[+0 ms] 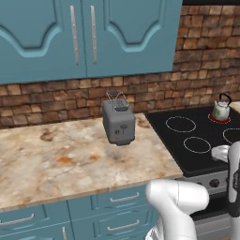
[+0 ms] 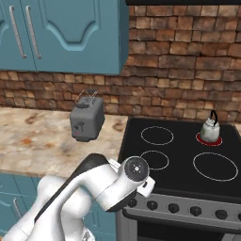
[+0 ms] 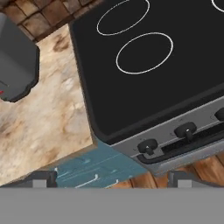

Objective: Lower the heat of the kettle.

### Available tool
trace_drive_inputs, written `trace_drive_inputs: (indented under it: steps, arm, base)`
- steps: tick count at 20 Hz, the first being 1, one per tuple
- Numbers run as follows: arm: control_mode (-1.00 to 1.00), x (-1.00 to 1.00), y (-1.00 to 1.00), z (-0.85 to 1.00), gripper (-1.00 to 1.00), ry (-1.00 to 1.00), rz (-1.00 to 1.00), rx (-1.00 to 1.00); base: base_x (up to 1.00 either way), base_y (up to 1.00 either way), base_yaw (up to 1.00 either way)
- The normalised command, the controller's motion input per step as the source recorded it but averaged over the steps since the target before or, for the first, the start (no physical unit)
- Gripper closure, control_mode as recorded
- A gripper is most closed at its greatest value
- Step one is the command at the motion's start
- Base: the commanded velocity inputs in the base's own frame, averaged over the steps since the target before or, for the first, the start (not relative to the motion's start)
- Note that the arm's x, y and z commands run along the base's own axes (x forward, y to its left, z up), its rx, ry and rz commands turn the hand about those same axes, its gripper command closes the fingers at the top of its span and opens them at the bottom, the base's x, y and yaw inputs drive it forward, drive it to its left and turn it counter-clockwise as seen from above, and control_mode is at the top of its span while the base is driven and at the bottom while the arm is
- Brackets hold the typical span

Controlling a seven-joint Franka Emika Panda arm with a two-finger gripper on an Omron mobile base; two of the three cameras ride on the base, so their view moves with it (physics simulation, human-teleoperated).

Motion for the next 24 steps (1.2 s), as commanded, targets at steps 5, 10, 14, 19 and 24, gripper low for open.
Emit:
trace_drive_inputs:
  steps: [5,10,14,19,24]
  arm:
    - [-1.00,-0.14,-0.28,-0.41,-1.00,-0.14,0.00,0.00]
    - [-1.00,-0.20,-0.24,-0.36,-1.00,-0.09,0.00,-0.02]
    - [-1.00,-0.26,-0.42,-0.30,-1.00,-0.18,0.00,0.00]
    - [-1.00,-0.18,-0.43,-0.36,-1.00,-0.20,0.00,0.00]
    - [-1.00,-0.02,-0.42,-0.25,-1.00,-0.22,0.00,0.00]
  base:
    - [0.00,0.00,0.00]
    - [0.00,0.00,0.00]
    - [0.00,0.00,0.00]
    - [0.00,0.00,0.00]
    - [0.00,0.00,0.00]
